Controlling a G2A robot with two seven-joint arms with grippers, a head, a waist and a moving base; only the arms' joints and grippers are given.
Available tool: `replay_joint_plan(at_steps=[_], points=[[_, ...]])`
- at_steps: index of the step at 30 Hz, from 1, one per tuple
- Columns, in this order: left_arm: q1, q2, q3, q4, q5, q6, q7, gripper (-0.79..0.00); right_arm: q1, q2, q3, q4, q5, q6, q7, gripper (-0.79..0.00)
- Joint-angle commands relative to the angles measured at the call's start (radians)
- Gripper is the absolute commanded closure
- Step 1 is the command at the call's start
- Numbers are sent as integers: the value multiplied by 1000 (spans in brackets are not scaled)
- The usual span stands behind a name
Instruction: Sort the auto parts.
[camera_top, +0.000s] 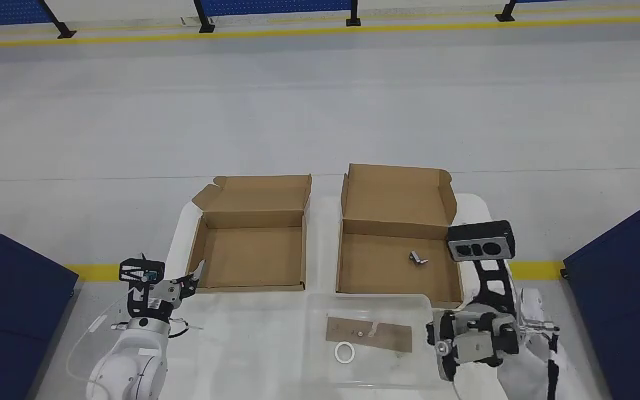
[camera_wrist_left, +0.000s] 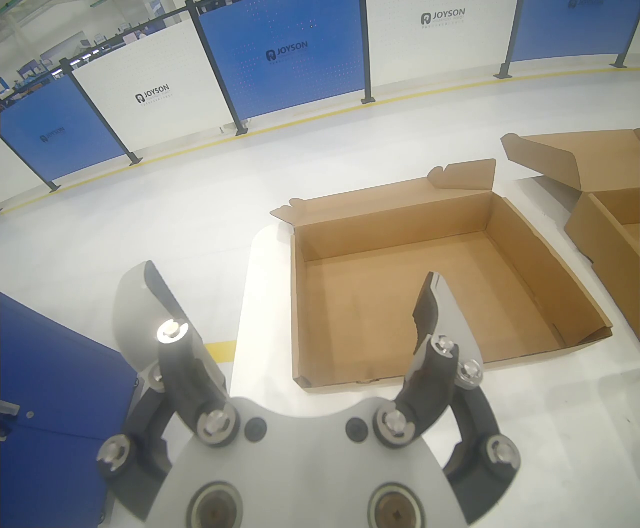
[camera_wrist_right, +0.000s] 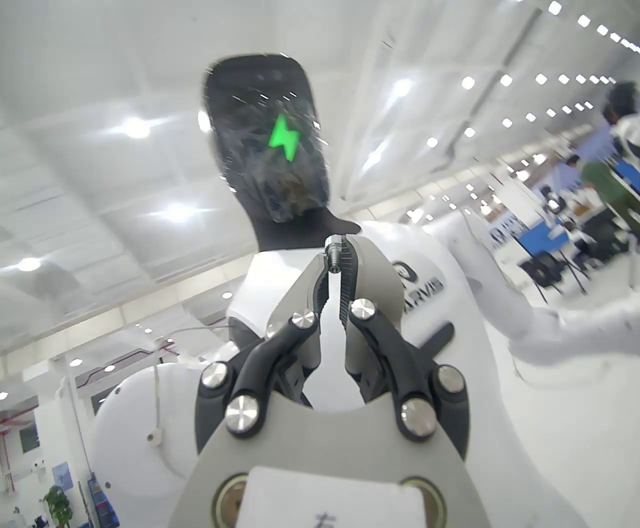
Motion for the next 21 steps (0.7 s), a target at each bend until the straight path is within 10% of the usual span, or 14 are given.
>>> replay_joint_plan(at_steps=[1, 21], points=[[0, 0, 0, 0, 0, 0, 0, -785, -25, 10, 61, 0, -71, 58, 51, 0], [0, 0, 0, 0, 0, 0, 0, -785, -80, 67, 216, -61, -490, 236, 156, 0]])
